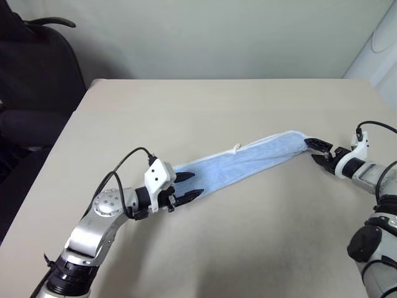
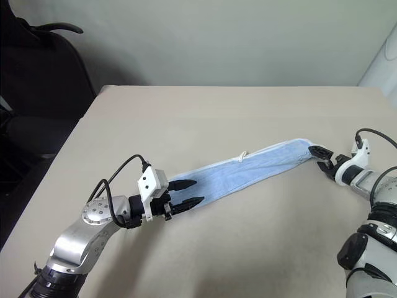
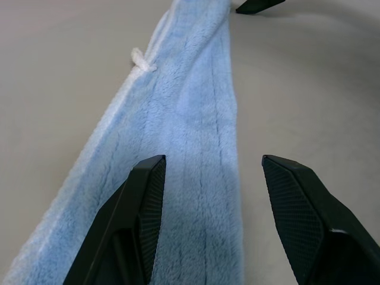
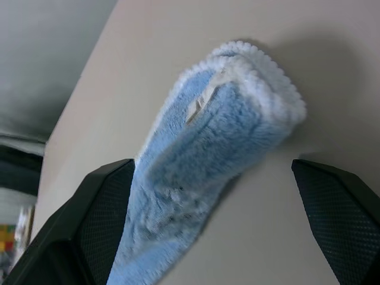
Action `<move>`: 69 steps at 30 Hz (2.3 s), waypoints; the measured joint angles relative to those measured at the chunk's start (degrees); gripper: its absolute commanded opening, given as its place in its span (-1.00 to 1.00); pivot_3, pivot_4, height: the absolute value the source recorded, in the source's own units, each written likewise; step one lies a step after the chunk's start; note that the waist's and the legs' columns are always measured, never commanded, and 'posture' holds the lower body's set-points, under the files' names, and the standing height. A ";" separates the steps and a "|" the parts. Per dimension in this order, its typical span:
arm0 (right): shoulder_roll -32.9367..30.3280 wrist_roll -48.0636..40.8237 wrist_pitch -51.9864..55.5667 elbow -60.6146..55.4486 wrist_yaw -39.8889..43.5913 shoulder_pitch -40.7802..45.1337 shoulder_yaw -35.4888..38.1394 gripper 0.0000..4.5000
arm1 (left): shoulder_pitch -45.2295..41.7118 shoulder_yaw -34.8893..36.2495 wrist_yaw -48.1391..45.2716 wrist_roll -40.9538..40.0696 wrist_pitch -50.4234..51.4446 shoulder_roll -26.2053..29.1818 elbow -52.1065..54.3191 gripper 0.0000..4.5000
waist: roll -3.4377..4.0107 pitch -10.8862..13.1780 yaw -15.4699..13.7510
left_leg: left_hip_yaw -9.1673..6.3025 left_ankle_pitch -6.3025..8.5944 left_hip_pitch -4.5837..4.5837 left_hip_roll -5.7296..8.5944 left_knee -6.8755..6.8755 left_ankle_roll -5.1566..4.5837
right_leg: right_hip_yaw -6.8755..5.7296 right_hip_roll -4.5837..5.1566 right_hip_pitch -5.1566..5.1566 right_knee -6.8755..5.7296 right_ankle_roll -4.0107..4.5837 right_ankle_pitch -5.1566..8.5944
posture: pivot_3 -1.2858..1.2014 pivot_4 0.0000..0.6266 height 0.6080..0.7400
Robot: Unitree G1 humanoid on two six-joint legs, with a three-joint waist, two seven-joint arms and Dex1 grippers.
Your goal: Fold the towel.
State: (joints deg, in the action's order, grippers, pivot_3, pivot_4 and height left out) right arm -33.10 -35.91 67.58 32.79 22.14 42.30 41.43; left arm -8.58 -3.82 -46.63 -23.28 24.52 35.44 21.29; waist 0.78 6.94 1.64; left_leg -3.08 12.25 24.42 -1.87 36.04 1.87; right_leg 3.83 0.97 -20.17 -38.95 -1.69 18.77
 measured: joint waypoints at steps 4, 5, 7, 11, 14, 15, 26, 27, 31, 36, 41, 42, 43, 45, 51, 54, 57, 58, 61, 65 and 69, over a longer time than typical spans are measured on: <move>2.73 0.09 -4.71 4.51 -3.41 3.87 0.45 0.99 | 0.20 -1.30 0.05 0.92 -0.01 -0.34 -0.02 0.24 | -0.03 -0.02 0.09 | -0.21 0.00 -0.11 0.03 0.00 0.00 | 0.12 -0.09 0.03 -0.01 0.00 0.00 | 0.03 -0.52 1.00; 3.24 0.20 -6.65 6.64 -3.73 5.10 0.37 0.99 | 0.40 -1.52 -0.17 1.17 -0.01 -0.25 -0.10 0.24 | -0.04 -0.03 0.19 | -0.31 0.01 -0.17 0.04 0.00 0.00 | 0.20 -0.14 0.04 -0.04 0.00 0.00 | 0.03 -0.52 1.00; 3.38 0.31 -9.74 10.79 -4.33 7.27 0.08 0.92 | 1.18 -1.80 -0.68 1.79 -0.02 0.39 -0.73 0.24 | -0.04 -0.03 0.31 | -0.72 0.02 -0.24 0.14 -0.02 0.03 | 0.41 -0.28 0.03 -0.04 0.00 0.00 | 0.03 -0.52 1.00; 2.96 1.37 -14.61 16.88 -5.55 9.79 -0.64 0.43 | 3.54 -1.78 -1.34 2.62 -0.01 1.73 -2.38 0.24 | -0.08 -0.05 0.24 | -1.06 0.11 -0.27 0.14 0.01 0.19 | 0.58 -0.50 0.06 -0.05 0.00 -0.01 | 0.03 -0.52 1.00; 2.36 1.46 -16.60 19.78 -5.88 10.38 -1.33 -0.04 | 5.38 -1.77 -1.85 2.85 -0.02 2.20 -3.27 0.24 | -0.08 -0.05 0.25 | -1.09 0.12 -0.27 0.14 0.00 0.21 | 0.65 -0.54 0.03 -0.05 0.00 -0.01 | 0.03 -0.52 1.00; 1.95 1.46 -17.10 20.90 -5.96 10.48 -1.37 -0.18 | 6.07 -1.73 -1.96 3.01 -0.30 2.31 -3.35 0.24 | -0.08 -0.05 0.25 | -1.09 0.13 -0.27 0.14 0.00 0.21 | 0.66 -0.55 0.03 -0.06 0.00 -0.01 | 0.03 -0.52 1.00; 0.51 1.46 -19.58 23.84 -5.73 11.41 -3.36 -0.99 | 8.80 -0.20 -3.36 0.65 -0.57 3.05 -3.17 0.24 | -0.09 -0.24 -0.14 | -1.15 0.41 -0.38 0.14 -0.01 -0.15 | 0.69 -0.59 0.13 -0.04 0.01 -0.01 | 0.03 -0.52 1.00; 0.39 1.85 -20.07 23.64 -5.02 11.24 -4.24 -0.99 | 8.83 0.81 -3.36 -1.08 0.75 2.33 -3.17 0.24 | -0.09 -0.24 -0.19 | -1.15 0.40 -0.38 0.14 -0.01 -0.12 | 0.69 -0.59 0.13 -0.06 0.01 -0.01 | 0.03 -0.52 1.00; -0.37 4.34 -21.95 20.24 -0.24 10.14 -9.84 -0.99 | 8.68 6.24 -3.34 -10.87 6.12 1.11 -0.88 0.24 | -0.07 -0.19 -0.30 | -1.14 0.32 -0.29 0.14 -0.01 0.04 | 0.68 -0.61 0.05 -0.06 0.01 -0.01 | 0.03 -0.52 1.00; -1.72 8.01 -26.62 10.79 7.64 7.24 -17.36 -0.99 | 8.72 13.18 -2.79 -22.45 10.29 0.76 4.84 0.24 | -0.04 -0.18 -0.33 | -1.14 0.25 -0.28 0.14 0.00 0.16 | 0.68 -0.63 0.04 -0.06 0.01 -0.01 | 0.03 -0.52 1.00; -4.35 11.82 -33.63 -1.56 15.97 3.46 -25.04 -0.99 | 7.60 20.08 2.13 -30.92 11.94 -1.67 5.34 0.24 | -0.04 -0.18 -0.44 | -1.15 0.18 -0.29 0.14 0.00 0.29 | 0.67 -0.64 0.06 -0.03 0.01 -0.01 | 0.03 -0.52 1.00; -4.98 13.02 -35.98 -4.27 17.74 2.28 -26.90 -0.99 | 6.39 21.17 3.98 -31.38 11.91 -2.73 4.83 0.24 | -0.04 -0.18 -0.49 | -1.15 0.17 -0.29 0.14 0.01 0.29 | 0.67 -0.64 0.08 -0.04 0.01 -0.01 | 0.03 -0.52 1.00; -5.52 14.44 -39.07 -8.10 19.81 0.79 -29.23 -0.99 | 4.14 22.21 7.04 -31.88 11.93 -3.95 3.16 0.24 | -0.04 -0.18 -0.59 | -1.17 0.17 -0.31 0.14 0.04 0.29 | 0.65 -0.64 0.12 -0.05 0.01 -0.01 | 0.03 -0.52 1.00; -6.08 17.00 -44.09 -14.74 23.00 -1.79 -33.25 -0.99 | 0.78 23.81 11.35 -31.85 11.91 -5.10 0.16 0.24 | -0.05 -0.18 -0.42 | -1.17 0.17 -0.33 0.12 0.03 0.30 | 0.65 -0.67 0.14 -0.04 0.01 -0.01 | 0.03 -0.52 1.00; -6.23 25.40 -56.02 -27.86 28.08 -9.16 -45.14 -0.99 | -1.63 23.93 15.67 -31.16 11.83 -6.65 -2.18 0.24 | -0.13 -0.14 -0.37 | -1.19 0.15 -0.32 0.13 0.08 0.34 | 0.65 -0.66 0.16 0.01 -0.03 -0.03 | 0.03 -0.52 1.00; -5.86 32.87 -61.88 -29.73 27.81 -11.80 -51.77 -0.99 | -1.73 22.33 16.00 -30.90 11.81 -7.71 -1.99 0.24 | -0.20 -0.12 -0.43 | -1.21 0.16 -0.33 0.13 0.10 0.34 | 0.65 -0.65 0.19 0.02 -0.03 -0.03 | 0.03 -0.52 1.00; -4.26 36.11 -63.30 -28.99 27.05 -12.54 -54.31 -0.79 | -1.69 20.73 16.01 -30.34 11.80 -8.25 -1.36 0.24 | -0.20 -0.11 -0.41 | -1.20 0.16 -0.33 0.13 0.09 0.34 | 0.65 -0.65 0.18 0.02 -0.04 -0.03 | 0.03 -0.52 1.00; -4.19 36.10 -63.29 -28.99 27.27 -12.56 -54.34 -0.69 | -1.57 20.44 15.98 -30.20 11.78 -8.47 -1.10 0.24 | -0.21 -0.11 -0.43 | -1.20 0.16 -0.32 0.13 0.08 0.35 | 0.65 -0.65 0.18 0.02 -0.04 -0.03 | 0.03 -0.52 1.00; -4.19 34.41 -62.17 -29.17 29.36 -13.37 -53.86 -0.26 | -0.96 19.54 15.91 -29.65 11.73 -8.77 -0.95 0.24 | -0.25 -0.12 -0.54 | -1.20 0.15 -0.32 0.13 0.08 0.36 | 0.65 -0.66 0.21 0.04 -0.04 -0.03 | 0.03 -0.52 1.00; -4.06 28.44 -57.39 -30.17 32.73 -15.02 -51.77 0.36 | 0.23 18.95 15.85 -28.90 11.72 -9.18 -0.95 0.24 | -0.30 -0.10 -0.55 | -1.19 0.14 -0.32 0.13 0.08 0.41 | 0.65 -0.67 0.21 0.06 -0.04 -0.03 | 0.03 -0.52 1.00; -4.46 19.37 -50.55 -34.53 34.92 -15.33 -45.60 0.67 | 1.16 18.96 15.96 -28.86 11.72 -9.16 -0.85 0.24 | -0.32 -0.09 -0.64 | -1.19 0.13 -0.32 0.14 0.08 0.43 | 0.65 -0.70 0.23 0.09 -0.04 -0.03 | 0.03 -0.52 1.00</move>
State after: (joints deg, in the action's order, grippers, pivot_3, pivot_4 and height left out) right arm -37.56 -16.54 17.04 -1.73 57.06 26.96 -4.17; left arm -7.42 15.14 -30.67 -52.15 36.24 26.28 20.44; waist 0.46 6.85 1.01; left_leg -4.27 12.38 24.09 -1.74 36.12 2.31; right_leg 4.48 0.28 -19.93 -38.86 -1.73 18.74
